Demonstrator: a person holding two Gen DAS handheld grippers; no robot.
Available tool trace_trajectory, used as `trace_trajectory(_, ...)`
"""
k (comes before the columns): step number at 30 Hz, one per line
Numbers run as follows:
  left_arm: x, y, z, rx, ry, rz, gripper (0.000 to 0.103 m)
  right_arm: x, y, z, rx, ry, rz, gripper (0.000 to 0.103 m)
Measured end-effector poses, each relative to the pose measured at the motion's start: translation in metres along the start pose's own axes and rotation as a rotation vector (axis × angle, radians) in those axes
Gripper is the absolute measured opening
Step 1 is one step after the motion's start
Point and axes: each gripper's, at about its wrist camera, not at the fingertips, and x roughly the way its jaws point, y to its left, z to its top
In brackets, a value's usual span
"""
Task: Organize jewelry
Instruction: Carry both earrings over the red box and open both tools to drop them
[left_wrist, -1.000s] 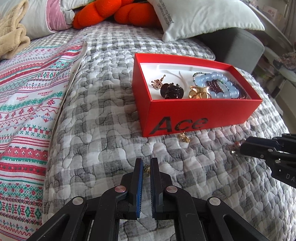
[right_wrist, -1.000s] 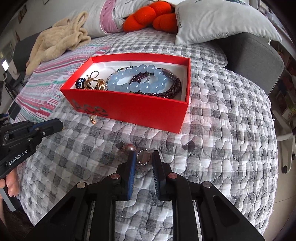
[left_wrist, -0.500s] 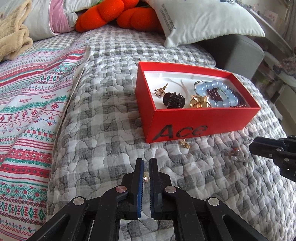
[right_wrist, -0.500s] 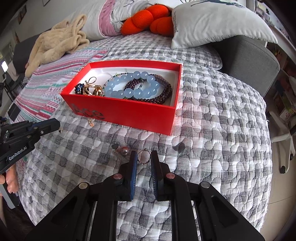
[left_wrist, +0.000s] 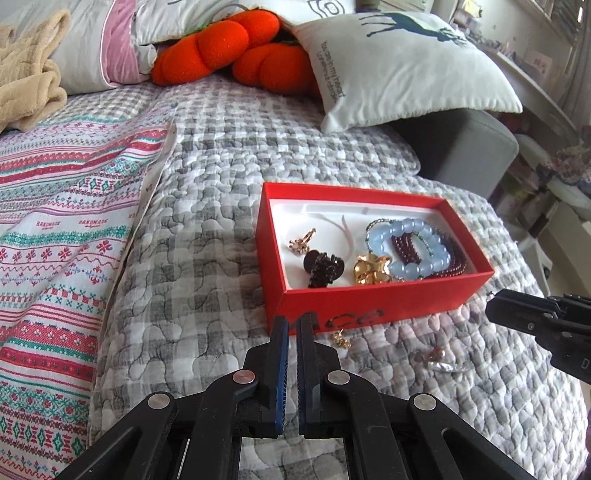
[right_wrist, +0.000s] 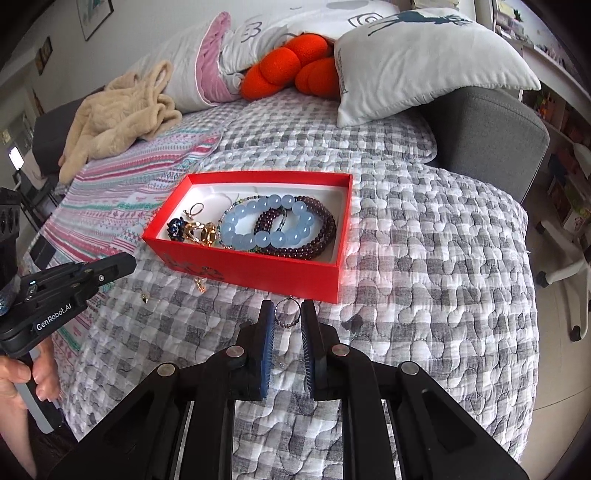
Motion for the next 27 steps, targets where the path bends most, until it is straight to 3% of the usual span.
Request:
trace_trajectory(11,0.010,-0.018,0.025,-0.006,-0.063,-0.041,0.000,0.000,-0.004,0.028,0.054,-0.075,0.036,0.015)
trace_trajectory(27,0.034,-0.035,0.035,-0.003,-0.071,-0.036,0.000,0.015,-0.011,0.040,0.068,-0.082,0.038,0.016)
